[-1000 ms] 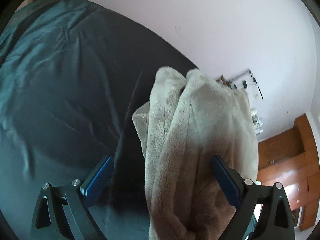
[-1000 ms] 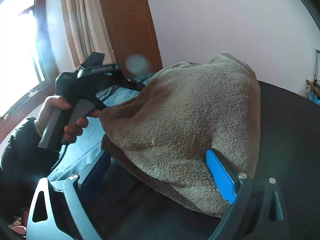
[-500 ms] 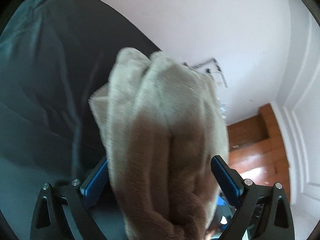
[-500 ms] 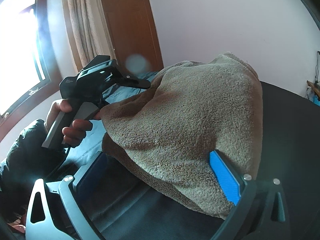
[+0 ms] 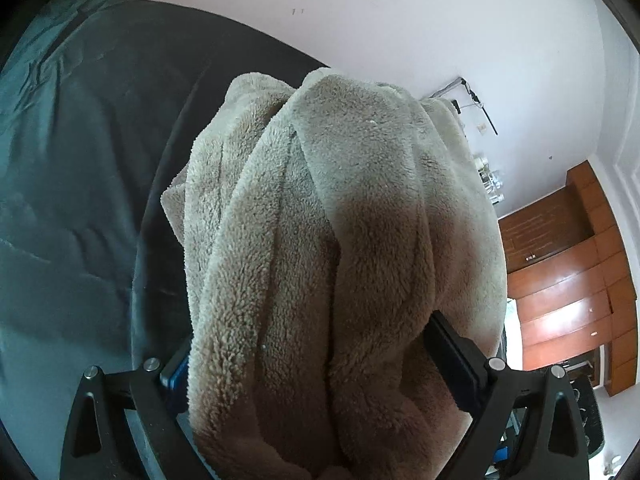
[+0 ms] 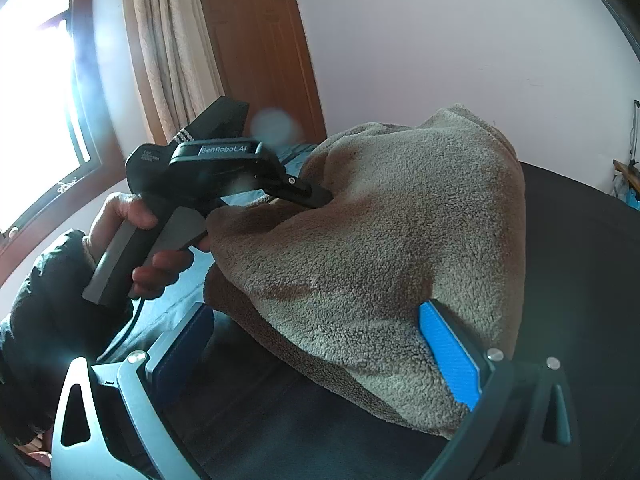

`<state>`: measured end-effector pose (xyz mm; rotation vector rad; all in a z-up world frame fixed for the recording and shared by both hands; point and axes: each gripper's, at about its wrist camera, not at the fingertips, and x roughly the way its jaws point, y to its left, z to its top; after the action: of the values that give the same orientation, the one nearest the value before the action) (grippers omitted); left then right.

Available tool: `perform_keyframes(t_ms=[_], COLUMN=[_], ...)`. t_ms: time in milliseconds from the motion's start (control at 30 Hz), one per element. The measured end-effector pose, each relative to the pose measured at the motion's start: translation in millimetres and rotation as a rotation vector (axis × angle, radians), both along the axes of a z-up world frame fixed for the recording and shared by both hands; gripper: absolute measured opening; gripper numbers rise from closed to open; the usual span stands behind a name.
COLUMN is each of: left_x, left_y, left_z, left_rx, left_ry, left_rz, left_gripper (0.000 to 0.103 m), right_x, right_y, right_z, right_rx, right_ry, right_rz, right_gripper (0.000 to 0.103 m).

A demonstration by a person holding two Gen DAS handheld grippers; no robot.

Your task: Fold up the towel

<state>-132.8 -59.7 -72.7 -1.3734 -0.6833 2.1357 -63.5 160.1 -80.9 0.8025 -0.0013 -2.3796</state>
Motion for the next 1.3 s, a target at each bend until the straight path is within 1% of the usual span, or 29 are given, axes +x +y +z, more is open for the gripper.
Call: perform_keyframes(t_ms=[100,200,300,367,433,567,767,867,1000,1067,1100,1167,1233,1300], left_x=[7.7,11.0,14.2,15.5,11.9,11.4,8.6,8.0,3.5,1.8,2.5,-0.4,4.7,7.6], left_y=[-1.7,-2.6,-1.0,0.4,17.8,23.9,24.7,23.2,29.1,32.7,33.8,37.9,25.4,21.6], left_z=[0.5,0.5,-0.5,-1.7,-4.6,-6.4,-11.3,-12.3,-12.7,-13.2,-13.9,-15.3,-13.7,-12.5], left_rx=[0.012,0.021,0.027,0.030,0.031,0.034,0.056,0.062,0.062,0.063,0.063,0.063,0.064,0.063], left_ry=[0.032,0.045,0.056,0.062,0.066,0.072,0.073,0.071,0.071,0.071,0.071,0.072,0.072,0.073], left_rz=[0.005,0.004,-0.002,-0.005,-0.007,-0.008,-0.010,-0.010,-0.010,-0.010,-0.010,-0.009,-0.009,-0.008], left_gripper=[0.099,0.099,0.099,0.099,0.099,0.099,0.099,0.099,0.099,0.099,0.099,0.099,0.099,0.099], right_x=[-0.5,-7.6,-23.5,-38.8,-58.7,-102.8,-137.3,-143.6,-149.5,-149.6,-149.5,-148.6,-148.6,-149.6], right_y=[7.7,25.3,53.6,70.6,89.2,102.6,93.0,88.4,83.9,79.5,76.8,68.9,62.9,58.5], right_z=[3.7,18.4,35.5,38.3,36.5,12.9,-15.6,-22.2,-32.2,-35.1,-36.2,-35.5,-34.4,-34.3], right_rx=[-0.044,-0.124,-0.198,-0.245,-0.274,-0.302,-0.401,-0.437,-0.506,-0.530,-0.538,-0.522,-0.496,-0.478], right_ry=[-0.011,-0.071,-0.100,-0.125,-0.183,-0.335,-0.460,-0.489,-0.539,-0.550,-0.554,-0.550,-0.540,-0.539], right_rz=[0.002,-0.017,-0.098,-0.157,-0.221,-0.244,-0.204,-0.172,-0.119,-0.090,-0.076,-0.057,-0.062,-0.066], right_gripper=[0.102,0.102,0.102,0.102,0.102,0.102,0.102,0.102,0.102,0.103,0.103,0.102,0.102,0.102])
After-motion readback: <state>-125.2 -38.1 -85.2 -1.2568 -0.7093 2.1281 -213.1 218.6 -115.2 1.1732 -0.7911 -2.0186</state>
